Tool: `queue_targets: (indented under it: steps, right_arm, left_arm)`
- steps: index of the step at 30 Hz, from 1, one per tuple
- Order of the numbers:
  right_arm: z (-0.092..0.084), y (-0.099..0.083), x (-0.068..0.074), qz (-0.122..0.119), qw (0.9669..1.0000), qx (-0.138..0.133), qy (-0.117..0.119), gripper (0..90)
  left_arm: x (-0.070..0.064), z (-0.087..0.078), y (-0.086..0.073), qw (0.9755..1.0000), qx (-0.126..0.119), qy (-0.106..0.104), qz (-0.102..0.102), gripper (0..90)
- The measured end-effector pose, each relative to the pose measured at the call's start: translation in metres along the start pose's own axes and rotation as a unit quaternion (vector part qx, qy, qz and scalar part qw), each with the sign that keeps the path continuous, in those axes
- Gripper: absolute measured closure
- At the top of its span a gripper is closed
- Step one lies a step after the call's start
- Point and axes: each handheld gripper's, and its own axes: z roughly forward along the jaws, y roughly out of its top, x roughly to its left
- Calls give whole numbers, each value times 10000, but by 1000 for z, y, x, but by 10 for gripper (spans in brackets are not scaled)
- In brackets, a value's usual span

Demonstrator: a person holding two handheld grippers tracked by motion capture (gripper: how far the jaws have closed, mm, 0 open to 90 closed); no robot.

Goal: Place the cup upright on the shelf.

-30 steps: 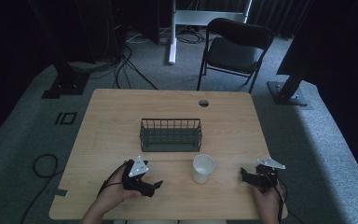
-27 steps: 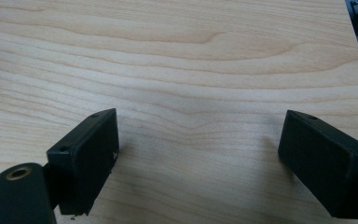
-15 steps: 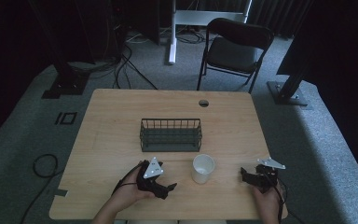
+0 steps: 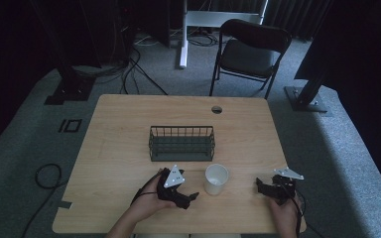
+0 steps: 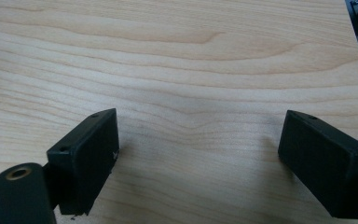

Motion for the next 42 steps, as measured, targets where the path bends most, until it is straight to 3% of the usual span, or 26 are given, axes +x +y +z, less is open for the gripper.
queue_targets:
  steps: [10,13,30,42]
  right_arm:
    - [0,0,0,-1,10000,-1,0,118]
    - [0,0,0,-1,10000,-1,0,117]
    - [0,0,0,0,10000,1,0,117]
    - [0,0,0,-1,10000,1,-1,118]
  left_arm:
    - [-15,18,15,9996,-170,-183,152,51]
    - [-16,20,18,9994,-244,-217,92,54]
    - [-24,44,34,9983,-427,-229,323,57]
    - [-24,54,37,9974,-627,-177,307,86]
